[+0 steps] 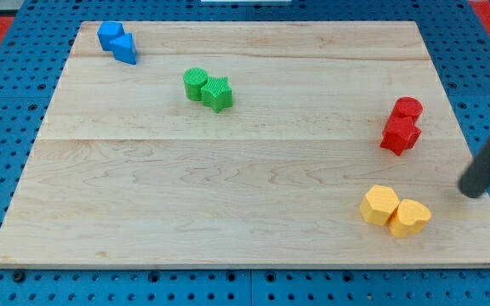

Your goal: Move the yellow blocks towards the top left side

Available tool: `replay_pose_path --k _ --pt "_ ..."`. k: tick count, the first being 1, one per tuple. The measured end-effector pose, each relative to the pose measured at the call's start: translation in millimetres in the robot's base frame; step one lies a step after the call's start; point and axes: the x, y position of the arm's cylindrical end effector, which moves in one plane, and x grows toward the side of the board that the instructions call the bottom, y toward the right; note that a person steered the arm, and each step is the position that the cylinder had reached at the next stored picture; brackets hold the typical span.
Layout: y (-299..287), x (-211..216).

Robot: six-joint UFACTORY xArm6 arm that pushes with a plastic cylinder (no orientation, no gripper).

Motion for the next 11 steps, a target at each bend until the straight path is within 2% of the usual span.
replay_pose_path --k 1,2,4,5,7,8,10,11 --pt "0 70" --pt "-15 59" --pt "-108 43" --pt "-107 20" --pt "-231 5" --pt "-226 2" --pt "-107 -3" --pt "-110 -10"
